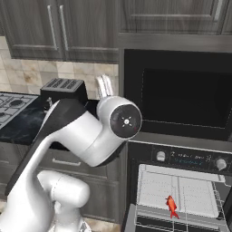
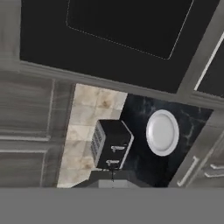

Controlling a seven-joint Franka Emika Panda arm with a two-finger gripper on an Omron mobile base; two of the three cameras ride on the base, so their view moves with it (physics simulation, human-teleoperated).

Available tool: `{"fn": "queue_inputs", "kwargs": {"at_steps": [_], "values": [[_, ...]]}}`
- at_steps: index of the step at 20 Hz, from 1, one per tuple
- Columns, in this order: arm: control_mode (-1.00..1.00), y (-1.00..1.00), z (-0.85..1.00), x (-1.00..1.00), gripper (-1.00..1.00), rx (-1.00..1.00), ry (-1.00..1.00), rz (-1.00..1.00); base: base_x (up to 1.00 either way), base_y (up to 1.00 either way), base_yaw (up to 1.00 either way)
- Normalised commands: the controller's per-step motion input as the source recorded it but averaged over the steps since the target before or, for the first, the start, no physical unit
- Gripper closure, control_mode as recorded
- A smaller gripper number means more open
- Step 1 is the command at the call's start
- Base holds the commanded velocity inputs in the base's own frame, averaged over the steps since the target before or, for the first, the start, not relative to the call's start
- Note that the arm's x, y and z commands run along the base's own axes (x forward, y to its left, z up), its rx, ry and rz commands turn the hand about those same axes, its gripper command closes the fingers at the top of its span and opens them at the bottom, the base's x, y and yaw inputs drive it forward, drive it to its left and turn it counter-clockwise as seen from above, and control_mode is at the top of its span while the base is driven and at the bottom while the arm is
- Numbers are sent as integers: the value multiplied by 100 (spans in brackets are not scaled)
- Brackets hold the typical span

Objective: Take the fish from the oven and place it on the plate on the counter.

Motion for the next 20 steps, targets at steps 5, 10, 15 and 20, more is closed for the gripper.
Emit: {"fn": "queue_inputs", "kwargs": {"at_steps": [5,10,15,20], "values": [[-100,0,1,-20,100,-37,-19,20,0,0,0],[-100,0,0,-3,100,-40,3,26,0,0,0],[-100,0,-1,-10,100,-57,4,27,0,0,0],[-100,0,-14,-9,100,-57,0,24,0,0,0]]}}
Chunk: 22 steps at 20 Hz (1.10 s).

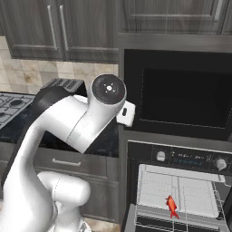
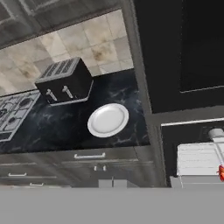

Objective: Take the fish from the oven and place it on the plate on the counter.

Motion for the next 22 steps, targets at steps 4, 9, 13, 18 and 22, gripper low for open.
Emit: {"fn": "queue_inputs", "kwargs": {"at_steps": [4,9,13,18,22], "values": [[-100,-3,-34,-5,-100,-45,0,22,0,0,0],[-100,-27,-46,-25,-100,-25,7,17,0,0,0],[-100,-37,-58,-30,-100,-7,15,4,0,0,0],[-100,-50,-78,-18,-100,0,12,0,0,0,0],[-100,-44,-81,0,-100,0,17,0,0,0,0]]}}
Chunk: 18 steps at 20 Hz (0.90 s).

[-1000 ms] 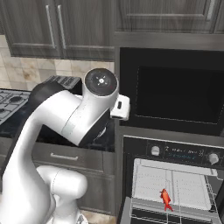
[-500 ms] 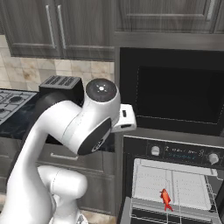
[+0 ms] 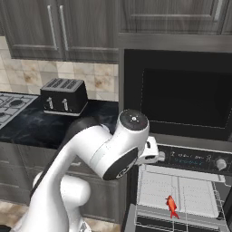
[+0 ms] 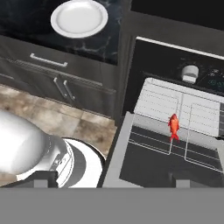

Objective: Take the fish from the oven and place it on the plate on the counter.

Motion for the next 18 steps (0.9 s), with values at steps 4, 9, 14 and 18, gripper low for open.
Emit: {"fn": "queue_inputs", "kwargs": {"at_steps": [4,9,14,18], "values": [[-100,-41,-89,0,-100,0,12,0,0,0,0],[-100,-44,-78,0,-100,4,1,0,0,0,0],[-100,-39,-67,1,-100,0,0,0,0,0,0],[-100,-28,-41,30,-100,0,5,0,0,0,0]]}}
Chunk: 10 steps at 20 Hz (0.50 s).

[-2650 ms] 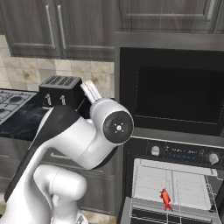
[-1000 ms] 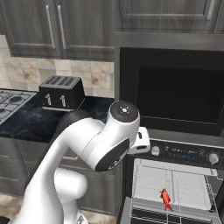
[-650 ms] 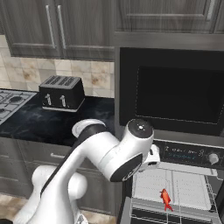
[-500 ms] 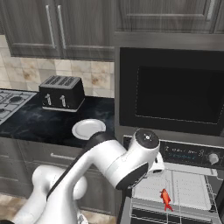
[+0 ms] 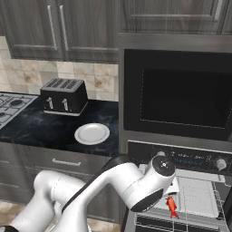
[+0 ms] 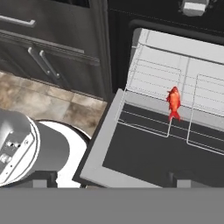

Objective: Take the fish from the oven and place it on the plate on the counter.

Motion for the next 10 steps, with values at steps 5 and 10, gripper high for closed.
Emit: {"fn": "queue_inputs", "kwargs": {"at_steps": [5,10], "values": [[-100,-9,-36,22,-100,0,9,0,0,0,0],[-100,-19,-50,13,-100,6,3,0,0,0,0]]}}
